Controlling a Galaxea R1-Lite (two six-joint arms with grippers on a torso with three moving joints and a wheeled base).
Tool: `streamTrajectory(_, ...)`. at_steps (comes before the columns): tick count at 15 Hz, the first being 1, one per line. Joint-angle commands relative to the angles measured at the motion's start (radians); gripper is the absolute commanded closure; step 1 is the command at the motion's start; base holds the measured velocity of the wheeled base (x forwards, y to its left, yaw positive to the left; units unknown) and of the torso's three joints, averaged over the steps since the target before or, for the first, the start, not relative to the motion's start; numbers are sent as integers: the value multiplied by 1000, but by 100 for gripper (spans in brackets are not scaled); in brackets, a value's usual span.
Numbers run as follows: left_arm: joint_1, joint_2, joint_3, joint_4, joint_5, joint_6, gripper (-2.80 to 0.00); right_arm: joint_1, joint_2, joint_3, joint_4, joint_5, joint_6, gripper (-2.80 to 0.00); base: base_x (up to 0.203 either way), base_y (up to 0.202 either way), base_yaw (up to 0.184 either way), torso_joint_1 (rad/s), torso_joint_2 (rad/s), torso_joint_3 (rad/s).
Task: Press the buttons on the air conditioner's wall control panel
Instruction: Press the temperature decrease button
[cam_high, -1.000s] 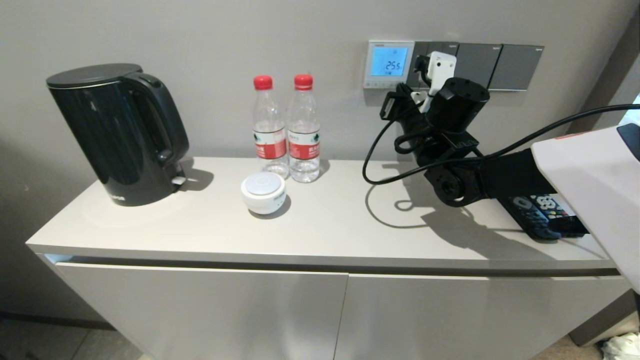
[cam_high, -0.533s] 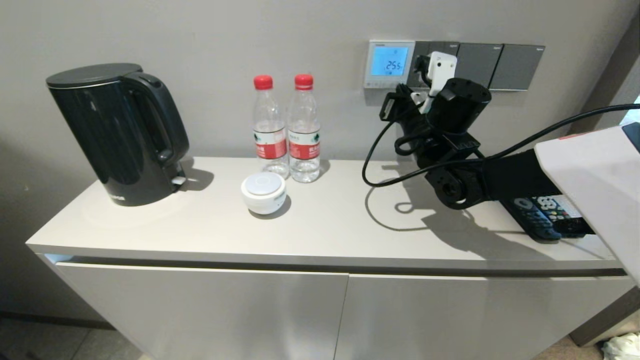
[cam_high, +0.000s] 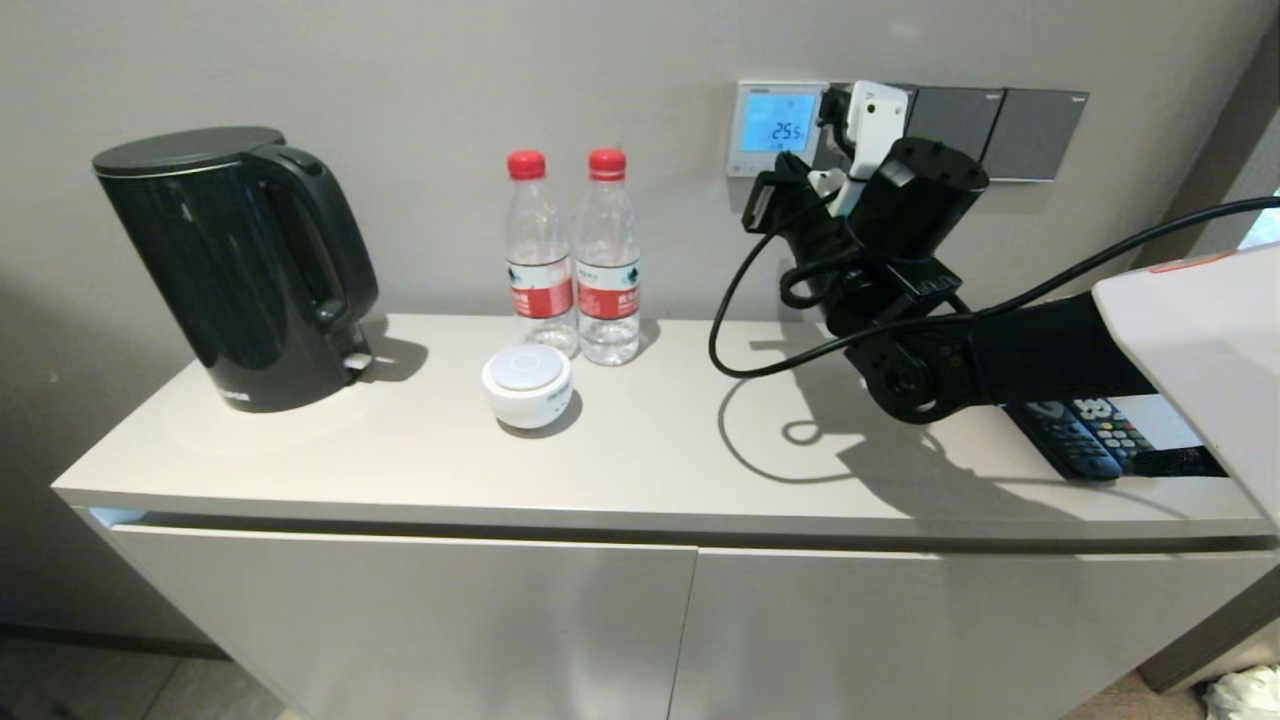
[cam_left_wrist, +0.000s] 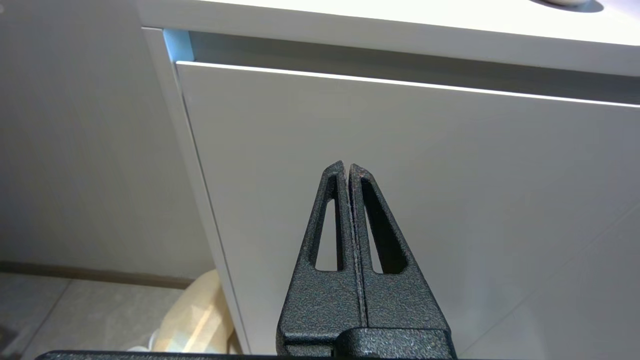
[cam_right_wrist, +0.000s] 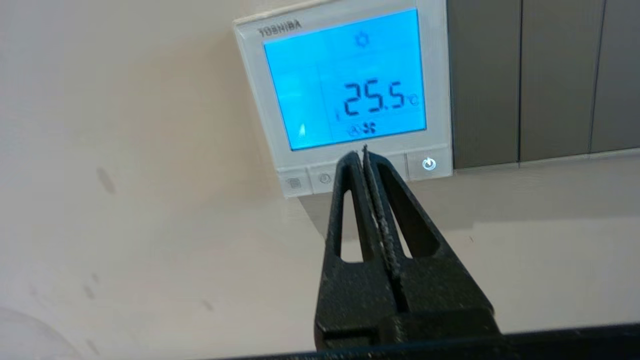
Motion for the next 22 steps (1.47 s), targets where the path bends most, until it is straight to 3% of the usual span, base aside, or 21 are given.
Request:
streamTrajectory(1,0,0,0,0,0,0,0,-1,21,-29,-4,-2,-4,0,0,0,0,0,0,0)
streamTrajectory(22,0,0,0,0,0,0,0,-14,98,-97,10,0,-28,0,0,0,0,0,0,0)
